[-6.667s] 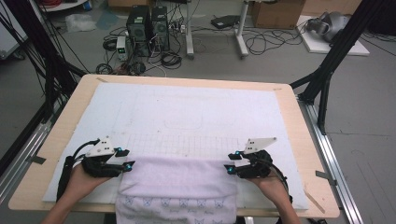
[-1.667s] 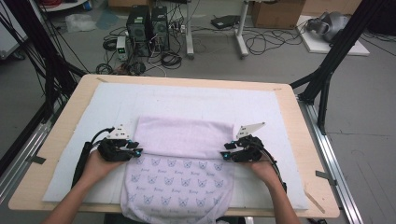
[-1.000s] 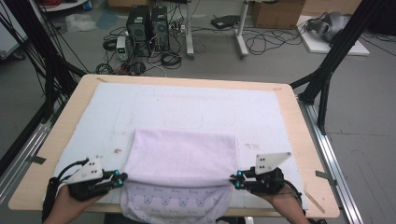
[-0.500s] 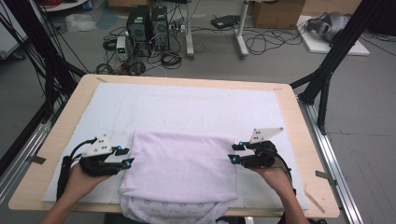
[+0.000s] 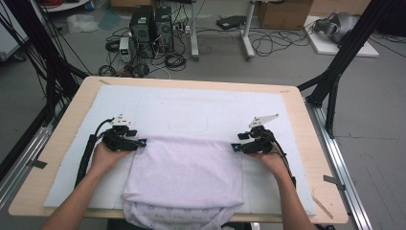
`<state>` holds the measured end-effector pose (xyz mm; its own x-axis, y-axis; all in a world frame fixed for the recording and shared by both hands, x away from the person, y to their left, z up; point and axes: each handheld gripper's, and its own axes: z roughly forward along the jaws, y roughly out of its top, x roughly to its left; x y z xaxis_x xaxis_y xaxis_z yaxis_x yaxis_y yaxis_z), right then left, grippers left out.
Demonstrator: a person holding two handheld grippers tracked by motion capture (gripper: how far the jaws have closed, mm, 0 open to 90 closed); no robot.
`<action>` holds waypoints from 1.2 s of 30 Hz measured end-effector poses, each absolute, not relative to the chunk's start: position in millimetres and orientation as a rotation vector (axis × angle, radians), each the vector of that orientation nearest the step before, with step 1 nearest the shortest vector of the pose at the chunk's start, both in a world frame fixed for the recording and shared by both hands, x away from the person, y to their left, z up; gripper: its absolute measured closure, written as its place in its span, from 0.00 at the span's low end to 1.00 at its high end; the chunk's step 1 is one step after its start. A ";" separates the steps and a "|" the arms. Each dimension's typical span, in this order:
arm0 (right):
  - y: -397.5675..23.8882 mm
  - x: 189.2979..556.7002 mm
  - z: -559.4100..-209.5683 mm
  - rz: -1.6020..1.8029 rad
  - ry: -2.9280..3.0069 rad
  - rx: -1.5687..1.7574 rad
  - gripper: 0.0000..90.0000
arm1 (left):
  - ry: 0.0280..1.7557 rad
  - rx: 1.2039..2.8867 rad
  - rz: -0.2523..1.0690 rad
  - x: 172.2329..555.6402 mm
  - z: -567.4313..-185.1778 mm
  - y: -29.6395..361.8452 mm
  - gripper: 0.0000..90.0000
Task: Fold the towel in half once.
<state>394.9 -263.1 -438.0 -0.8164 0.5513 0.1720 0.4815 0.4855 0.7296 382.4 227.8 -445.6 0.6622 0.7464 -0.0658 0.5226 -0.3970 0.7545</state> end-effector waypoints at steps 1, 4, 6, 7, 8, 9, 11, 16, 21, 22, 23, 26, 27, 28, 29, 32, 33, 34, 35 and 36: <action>-262.7 396.4 -441.5 1.240 2.659 0.925 0.50 | 0.951 2.089 0.341 382.6 -444.9 228.1 0.51; -262.3 397.7 -443.8 1.290 2.724 0.876 0.94 | 0.910 2.117 0.303 385.2 -440.8 226.0 0.87; -256.7 399.2 -443.5 1.281 2.747 0.838 0.95 | 0.902 2.118 0.330 387.5 -435.9 224.5 0.94; -254.8 401.1 -441.9 1.266 2.748 0.838 0.95 | 0.901 2.093 0.354 388.3 -433.6 225.1 0.95; -253.8 401.9 -439.5 1.252 2.725 0.818 0.95 | 0.905 2.078 0.356 390.3 -431.3 226.1 0.95; -253.2 404.2 -436.1 1.231 2.707 0.818 0.96 | 0.911 2.090 0.354 393.8 -428.3 225.8 0.95; -253.5 411.0 -426.3 1.200 2.665 0.817 0.96 | 0.913 2.082 0.400 401.4 -418.4 225.2 0.96; -257.0 433.7 -385.8 1.177 2.530 0.832 0.96 | 0.934 2.009 0.527 427.4 -371.1 227.7 0.96; -253.5 458.5 -332.1 1.151 2.425 0.797 0.96 | 0.899 1.985 0.670 448.6 -311.1 223.9 0.96; -251.5 461.6 -320.3 1.141 2.406 0.785 0.96 | 0.895 1.974 0.696 452.4 -299.1 223.8 0.96; -250.0 465.0 -309.0 1.140 2.388 0.777 0.96 | 0.892 1.960 0.716 456.0 -288.9 224.1 0.96; -248.4 473.5 -290.7 1.146 2.339 0.778 0.94 | 0.926 1.945 0.744 464.8 -278.9 224.1 0.88; -248.5 475.7 -291.6 1.148 2.319 0.789 0.84 | 0.946 1.955 0.747 466.7 -282.4 224.6 0.77; -248.8 478.1 -295.6 1.147 2.313 0.821 0.75 | 0.967 1.970 0.725 468.1 -290.2 227.2 0.70; -250.9 482.0 -304.0 1.155 2.349 0.875 0.69 | 0.979 1.972 0.720 467.8 -296.0 229.1 0.67; -253.9 479.0 -325.9 1.147 2.389 0.901 0.61 | 0.993 1.989 0.680 461.3 -322.2 240.1 0.64; -254.3 476.0 -333.2 1.142 2.404 0.915 0.59 | 0.999 1.997 0.661 458.5 -331.0 243.5 0.64; -254.7 471.6 -339.8 1.145 2.412 0.913 0.58 | 1.002 2.012 0.639 455.3 -338.8 246.5 0.64; -254.9 467.5 -345.9 1.148 2.425 0.912 0.58 | 1.001 2.013 0.610 451.5 -346.3 248.8 0.63; -254.6 463.0 -351.5 1.158 2.440 0.908 0.56 | 0.993 2.014 0.590 447.0 -353.6 250.0 0.63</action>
<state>463.0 -254.6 -351.5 -0.7586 0.6515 0.0069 0.4173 0.4778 0.7730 447.0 250.0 -353.6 0.5835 0.8100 0.0585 0.4384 -0.3748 0.8169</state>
